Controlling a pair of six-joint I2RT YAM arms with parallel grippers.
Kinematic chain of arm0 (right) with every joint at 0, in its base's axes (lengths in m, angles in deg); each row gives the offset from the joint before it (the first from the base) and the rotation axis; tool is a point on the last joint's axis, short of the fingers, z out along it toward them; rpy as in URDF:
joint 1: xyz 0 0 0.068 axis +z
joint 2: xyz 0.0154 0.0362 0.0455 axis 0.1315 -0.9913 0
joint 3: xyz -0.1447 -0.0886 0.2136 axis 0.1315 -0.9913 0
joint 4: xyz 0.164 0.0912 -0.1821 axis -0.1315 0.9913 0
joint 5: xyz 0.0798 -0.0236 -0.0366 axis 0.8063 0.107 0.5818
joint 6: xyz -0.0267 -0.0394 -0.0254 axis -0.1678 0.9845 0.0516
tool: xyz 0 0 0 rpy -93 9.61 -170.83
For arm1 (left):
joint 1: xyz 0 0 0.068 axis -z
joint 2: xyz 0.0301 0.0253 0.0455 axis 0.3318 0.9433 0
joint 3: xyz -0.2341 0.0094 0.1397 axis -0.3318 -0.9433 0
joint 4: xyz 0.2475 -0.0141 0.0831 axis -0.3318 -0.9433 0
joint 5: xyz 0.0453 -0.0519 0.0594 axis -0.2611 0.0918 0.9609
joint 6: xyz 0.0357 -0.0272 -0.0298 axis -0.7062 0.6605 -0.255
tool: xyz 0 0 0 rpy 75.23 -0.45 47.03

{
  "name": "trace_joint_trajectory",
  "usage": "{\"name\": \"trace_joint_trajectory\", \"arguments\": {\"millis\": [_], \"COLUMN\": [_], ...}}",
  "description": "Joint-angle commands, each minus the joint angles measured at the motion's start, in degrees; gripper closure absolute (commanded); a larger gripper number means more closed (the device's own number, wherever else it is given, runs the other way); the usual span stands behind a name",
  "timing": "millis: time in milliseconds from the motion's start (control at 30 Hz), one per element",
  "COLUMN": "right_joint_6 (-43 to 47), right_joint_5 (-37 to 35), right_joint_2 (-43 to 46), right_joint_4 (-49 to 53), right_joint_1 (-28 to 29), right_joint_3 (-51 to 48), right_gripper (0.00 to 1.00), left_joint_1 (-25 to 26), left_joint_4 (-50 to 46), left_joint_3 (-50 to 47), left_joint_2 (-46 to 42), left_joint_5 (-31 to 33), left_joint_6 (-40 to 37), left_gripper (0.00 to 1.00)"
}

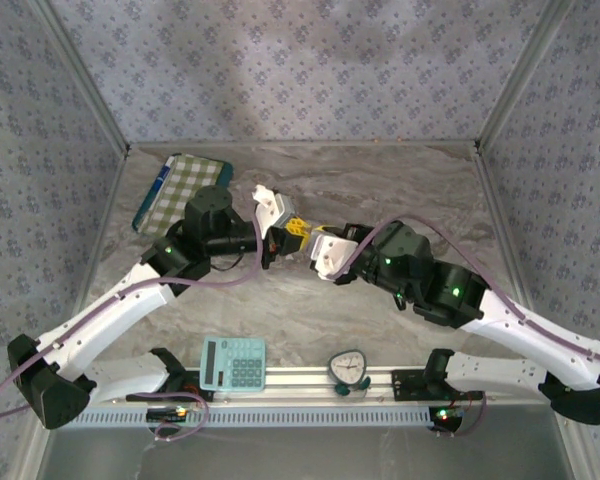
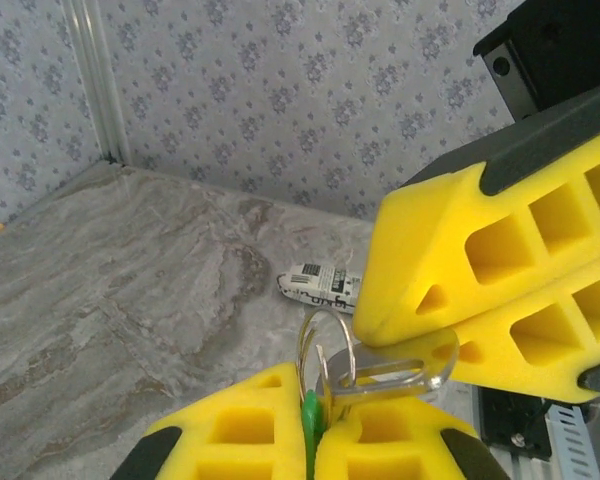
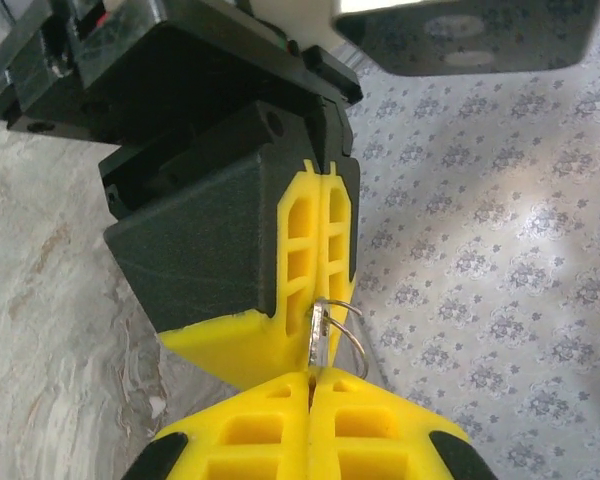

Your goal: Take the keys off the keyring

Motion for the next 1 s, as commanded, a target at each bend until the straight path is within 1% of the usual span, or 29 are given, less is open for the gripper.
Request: {"name": "trace_joint_trajectory", "arguments": {"millis": [0,33,67,200,467,667,700,800,867,967], "right_joint_6": [6.4,6.9,7.1,7.6,14.4,14.7,15.0,15.4,14.5,12.3], "right_joint_5": [9.7,7.8,7.3,8.4,2.5,3.1,3.1,3.4,4.6,6.5], "right_joint_2": [-4.2,-4.6,-4.9,-4.7,-6.9,-5.9,-5.6,-4.8,-3.8,-2.7], "right_joint_4": [7.4,7.9,8.0,7.9,13.3,14.6,16.0,15.3,11.9,7.8], "right_joint_1": [6.1,6.9,7.1,7.1,9.1,9.1,9.2,9.1,8.4,6.5], "right_joint_3": [0.4,0.3,0.3,0.4,0.8,0.6,0.4,0.2,0.1,0.7], "right_gripper": [1.0,1.0,1.0,1.0,1.0,1.0,1.0,1.0,1.0,1.0], "left_joint_1": [1.2,1.2,1.2,1.3,1.2,1.2,1.2,1.2,1.2,1.1], "left_joint_4": [7.4,7.4,7.4,7.5,8.7,8.7,8.7,8.6,8.9,10.1], "left_joint_3": [2.3,2.3,2.3,2.4,1.7,1.4,1.5,1.7,1.6,1.0], "left_joint_2": [0.2,0.2,0.2,0.0,-0.7,-1.1,-1.1,-1.1,-0.9,-0.6], "left_joint_5": [-1.9,-2.6,-3.1,-4.0,-3.9,-3.2,-3.2,-3.1,-3.0,-2.8], "left_joint_6": [0.1,0.1,0.1,0.7,1.4,1.3,1.3,1.5,1.7,2.3], "left_gripper": [1.0,1.0,1.0,1.0,1.0,1.0,1.0,1.0,1.0,0.87]}}
